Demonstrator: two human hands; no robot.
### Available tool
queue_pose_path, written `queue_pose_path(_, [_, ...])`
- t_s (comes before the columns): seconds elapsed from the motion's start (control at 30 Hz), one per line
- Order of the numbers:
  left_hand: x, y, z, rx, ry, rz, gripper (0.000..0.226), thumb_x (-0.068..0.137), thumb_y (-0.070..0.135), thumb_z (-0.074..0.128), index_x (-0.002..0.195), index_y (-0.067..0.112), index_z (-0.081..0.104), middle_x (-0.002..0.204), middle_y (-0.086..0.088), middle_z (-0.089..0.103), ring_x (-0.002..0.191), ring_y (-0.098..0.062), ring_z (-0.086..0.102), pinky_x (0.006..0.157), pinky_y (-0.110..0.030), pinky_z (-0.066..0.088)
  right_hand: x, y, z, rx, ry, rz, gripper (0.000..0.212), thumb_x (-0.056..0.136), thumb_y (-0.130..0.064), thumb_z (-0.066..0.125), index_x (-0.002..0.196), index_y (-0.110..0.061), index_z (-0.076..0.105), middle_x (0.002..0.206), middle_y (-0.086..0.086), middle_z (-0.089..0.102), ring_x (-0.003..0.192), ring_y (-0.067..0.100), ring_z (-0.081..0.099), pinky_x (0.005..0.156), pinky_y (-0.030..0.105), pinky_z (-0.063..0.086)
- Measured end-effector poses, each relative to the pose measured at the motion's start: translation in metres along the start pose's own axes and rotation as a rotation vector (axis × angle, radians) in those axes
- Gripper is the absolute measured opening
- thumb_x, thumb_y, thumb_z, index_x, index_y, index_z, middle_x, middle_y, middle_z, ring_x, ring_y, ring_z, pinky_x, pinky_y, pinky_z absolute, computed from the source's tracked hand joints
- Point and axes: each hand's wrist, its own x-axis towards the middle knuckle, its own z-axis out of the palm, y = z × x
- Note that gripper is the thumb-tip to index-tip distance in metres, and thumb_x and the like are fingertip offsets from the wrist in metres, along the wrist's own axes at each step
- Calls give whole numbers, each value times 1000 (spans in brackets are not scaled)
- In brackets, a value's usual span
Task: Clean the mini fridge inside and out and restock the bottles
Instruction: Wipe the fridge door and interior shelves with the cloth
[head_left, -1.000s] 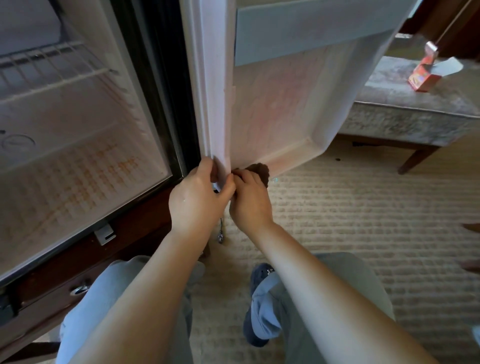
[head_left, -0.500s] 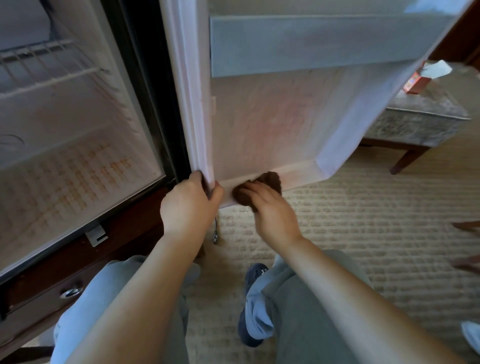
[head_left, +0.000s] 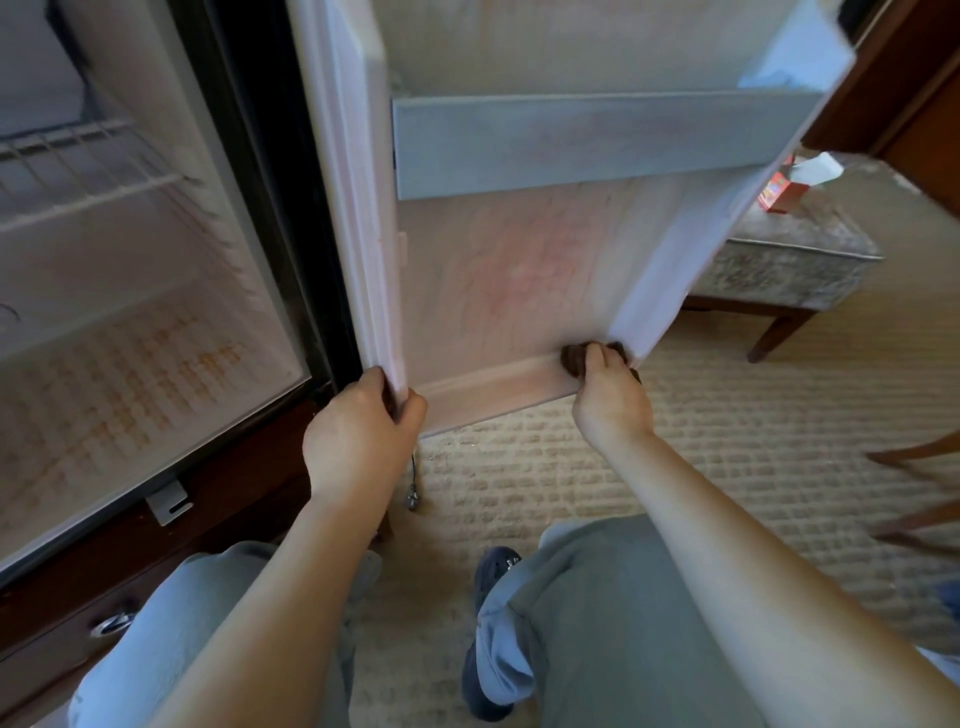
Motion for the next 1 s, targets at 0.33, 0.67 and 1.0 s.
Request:
queue_pose_path(0.33, [-1, 2, 3, -37, 16, -3, 23, 87, 30, 52, 69, 16, 50, 51, 3, 45, 41, -14, 41, 42, -22, 21, 7, 27, 2, 151, 12, -350, 30, 94, -7, 50, 123, -1, 53, 127, 10, 52, 112, 27, 54, 95, 29, 43])
queue_pose_path(0.67, [-2, 1, 4, -18, 30, 13, 24, 87, 26, 55, 66, 15, 49, 50, 2, 44, 40, -16, 39, 42, -22, 23, 8, 15, 9, 26, 80, -152, 31, 88, -13, 53, 116, -1, 49, 122, 16, 47, 93, 33, 58, 66, 34, 46])
queue_pose_path(1.0, [-6, -13, 1, -17, -24, 32, 19, 91, 16, 52, 80, 1, 48, 56, -11, 46, 41, -25, 41, 42, -24, 28, -59, -11, 27, 74, 268, 70, 27, 73, -4, 64, 98, 2, 52, 100, 20, 52, 87, 38, 58, 77, 45, 54])
